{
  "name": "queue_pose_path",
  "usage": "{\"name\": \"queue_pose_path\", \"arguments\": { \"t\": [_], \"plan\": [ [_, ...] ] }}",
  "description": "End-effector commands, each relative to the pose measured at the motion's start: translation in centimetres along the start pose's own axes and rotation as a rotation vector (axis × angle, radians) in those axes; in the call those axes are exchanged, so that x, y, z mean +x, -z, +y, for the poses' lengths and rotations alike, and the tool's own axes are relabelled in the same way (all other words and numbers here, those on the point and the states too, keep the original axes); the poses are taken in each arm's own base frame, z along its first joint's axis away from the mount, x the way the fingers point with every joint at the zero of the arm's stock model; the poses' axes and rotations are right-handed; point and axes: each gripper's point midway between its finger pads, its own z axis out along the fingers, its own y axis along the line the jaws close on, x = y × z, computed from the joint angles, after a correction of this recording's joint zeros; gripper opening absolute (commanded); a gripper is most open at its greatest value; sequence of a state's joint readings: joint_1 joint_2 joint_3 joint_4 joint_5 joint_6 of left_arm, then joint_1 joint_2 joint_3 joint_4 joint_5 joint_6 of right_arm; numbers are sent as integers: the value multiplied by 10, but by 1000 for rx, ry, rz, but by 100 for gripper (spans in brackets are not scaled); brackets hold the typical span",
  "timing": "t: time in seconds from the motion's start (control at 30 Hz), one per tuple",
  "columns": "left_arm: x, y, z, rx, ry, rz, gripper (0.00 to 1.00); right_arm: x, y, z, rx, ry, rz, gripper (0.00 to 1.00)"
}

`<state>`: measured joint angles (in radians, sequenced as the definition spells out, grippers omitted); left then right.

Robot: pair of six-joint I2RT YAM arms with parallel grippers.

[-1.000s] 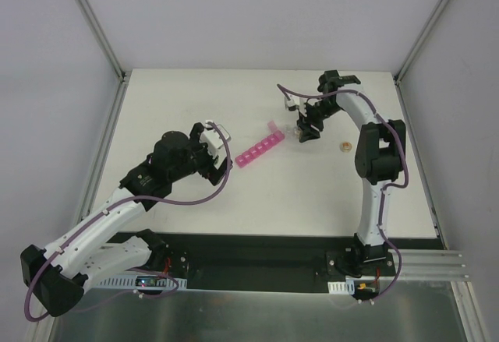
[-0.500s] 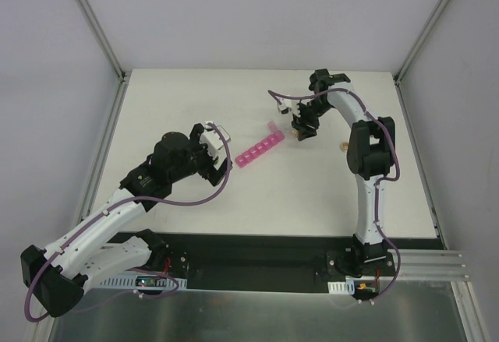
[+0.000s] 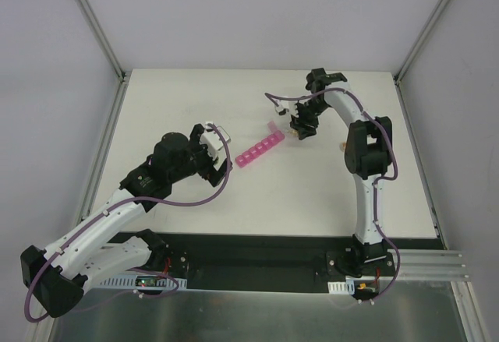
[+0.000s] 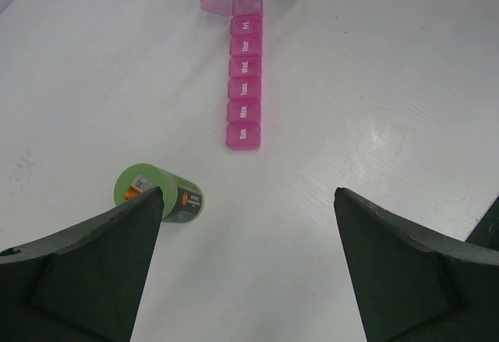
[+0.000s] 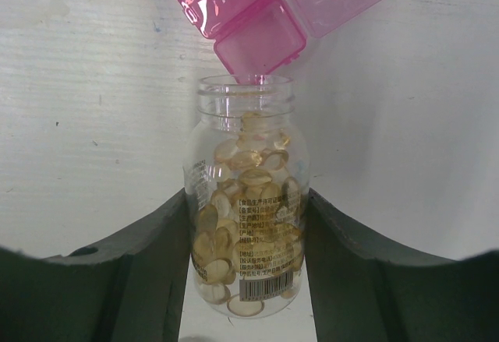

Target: Sort the pills into containers

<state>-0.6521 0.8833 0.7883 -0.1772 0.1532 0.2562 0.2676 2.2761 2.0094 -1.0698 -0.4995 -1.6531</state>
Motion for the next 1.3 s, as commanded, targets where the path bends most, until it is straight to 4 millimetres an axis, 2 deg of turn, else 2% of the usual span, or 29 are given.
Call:
{"name": "queue_pose_path", "arguments": {
  "t": [0.0, 1.27],
  "plan": [
    [-11, 3, 3, 1, -27, -50, 90, -4, 2, -5, 10, 29, 37, 47],
    [-13, 6, -1, 18, -34, -63, 90, -15, 5, -18, 94, 126, 236, 47]
  ]
}}
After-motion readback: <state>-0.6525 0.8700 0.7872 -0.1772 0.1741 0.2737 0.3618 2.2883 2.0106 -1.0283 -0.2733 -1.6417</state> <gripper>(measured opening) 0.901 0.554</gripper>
